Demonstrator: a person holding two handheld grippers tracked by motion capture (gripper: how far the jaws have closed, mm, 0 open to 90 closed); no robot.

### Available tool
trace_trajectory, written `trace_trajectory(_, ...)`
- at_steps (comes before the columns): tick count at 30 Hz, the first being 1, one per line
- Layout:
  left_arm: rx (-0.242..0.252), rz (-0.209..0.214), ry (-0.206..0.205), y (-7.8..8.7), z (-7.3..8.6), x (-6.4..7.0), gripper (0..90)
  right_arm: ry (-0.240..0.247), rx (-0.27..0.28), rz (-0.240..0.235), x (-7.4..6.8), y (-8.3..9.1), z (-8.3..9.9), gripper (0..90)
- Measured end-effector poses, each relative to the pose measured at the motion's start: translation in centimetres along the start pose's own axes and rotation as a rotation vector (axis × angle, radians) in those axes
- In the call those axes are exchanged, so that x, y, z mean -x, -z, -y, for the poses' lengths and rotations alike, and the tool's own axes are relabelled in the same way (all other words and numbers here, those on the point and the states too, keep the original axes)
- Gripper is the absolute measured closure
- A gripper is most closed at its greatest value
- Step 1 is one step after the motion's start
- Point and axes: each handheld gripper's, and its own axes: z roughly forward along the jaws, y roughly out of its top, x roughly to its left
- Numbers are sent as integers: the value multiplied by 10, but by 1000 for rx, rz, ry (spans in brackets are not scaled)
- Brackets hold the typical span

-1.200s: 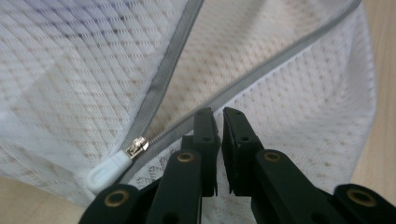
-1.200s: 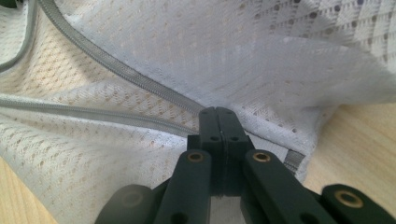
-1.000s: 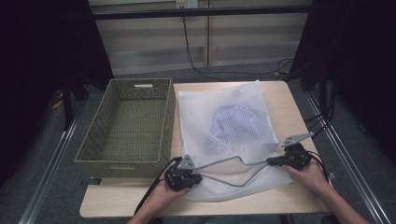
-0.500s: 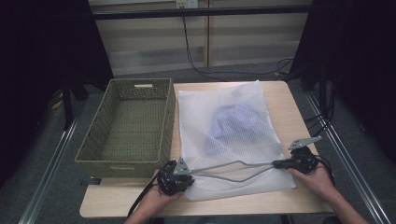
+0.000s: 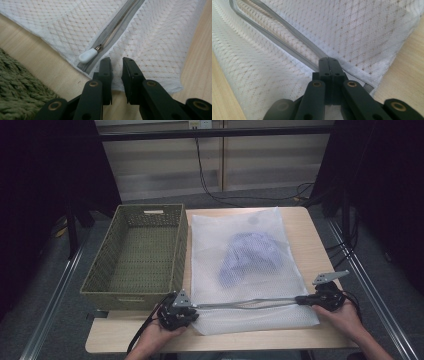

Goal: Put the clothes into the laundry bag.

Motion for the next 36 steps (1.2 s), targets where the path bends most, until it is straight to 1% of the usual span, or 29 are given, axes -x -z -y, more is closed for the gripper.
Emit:
trace_trajectory(1,-7,0,-8,0,0,-1,781,-2,-5,4,-1,1,1,900)
trace_trajectory(2,-1,-1,6,0,0,0,782,-6,-1,-2,-1,2,3,900)
trace_trajectory(3,5,2,11,0,0,-1,781,-12,-5,4,-2,3,4,900)
trace_trajectory(4,0,-1,13,0,0,-1,781,-17,-7,10,-2,4,5,900)
trace_trajectory(5,-7,-3,8,0,-1,0,778,-23,-6,7,-3,5,5,900)
trace_trajectory(6,-14,2,-9,1,-1,-1,762,-26,4,1,-3,4,6,900)
trace_trajectory(7,-14,4,-9,0,-1,-1,742,-22,7,2,-3,4,6,900)
trace_trajectory(8,1,8,10,-1,-1,0,730,-23,3,-8,-3,4,6,894)
trace_trajectory(9,2,21,16,-1,-1,0,715,-37,7,-20,-3,4,7,870)
trace_trajectory(11,6,30,11,-1,-1,0,692,-26,28,-24,-2,6,6,816)
trace_trajectory(12,5,37,20,-1,-1,0,671,-38,41,-24,-3,8,6,797)
trace_trajectory(13,-19,44,-11,1,-2,-1,637,-37,69,-29,-2,10,5,780)
trace_trajectory(14,-14,43,-14,1,-2,1,610,-43,95,-38,-3,13,4,763)
trace_trajectory(15,2,45,-1,1,-2,4,594,-50,123,-42,-3,16,3,745)
trace_trajectory(16,21,50,4,1,-3,7,573,-55,149,-43,-4,19,3,726)
trace_trajectory(17,32,46,1,2,-3,9,550,-58,175,-40,-5,22,2,704)
trace_trajectory(18,45,40,8,5,-4,11,515,-56,209,-37,-6,25,1,691)
trace_trajectory(19,67,41,13,7,-5,13,479,-56,240,-39,-7,27,1,674)
trace_trajectory(21,115,39,19,13,-5,15,438,-60,292,-24,-9,32,-1,637)
trace_trajectory(24,186,9,39,25,-6,20,350,-51,348,-17,-12,35,-3,586)
trace_trajectory(26,240,-9,54,33,-5,22,294,-35,368,-18,-15,36,-5,555)
trace_trajectory(27,265,-23,42,37,-5,23,278,-36,377,-22,-16,37,-5,543)
trace_trajectory(28,301,-36,43,41,-4,25,263,-35,386,-30,-18,37,-6,535)
trace_trajectory(29,335,-43,49,45,-3,26,238,-31,394,-39,-20,38,-6,517)
trace_trajectory(31,399,-51,79,53,0,28,198,-22,413,-49,-24,39,-6,483)
trace_trajectory(33,432,-69,92,60,4,30,161,-18,436,-71,-28,42,-5,454)
trace_trajectory(34,441,-81,99,63,7,31,152,-21,443,-72,-29,43,-4,435)
trace_trajectory(35,450,-90,110,66,10,33,136,-23,441,-72,-30,44,-4,436)
trace_trajectory(36,462,-98,110,69,13,33,128,-24,442,-71,-32,46,-2,434)
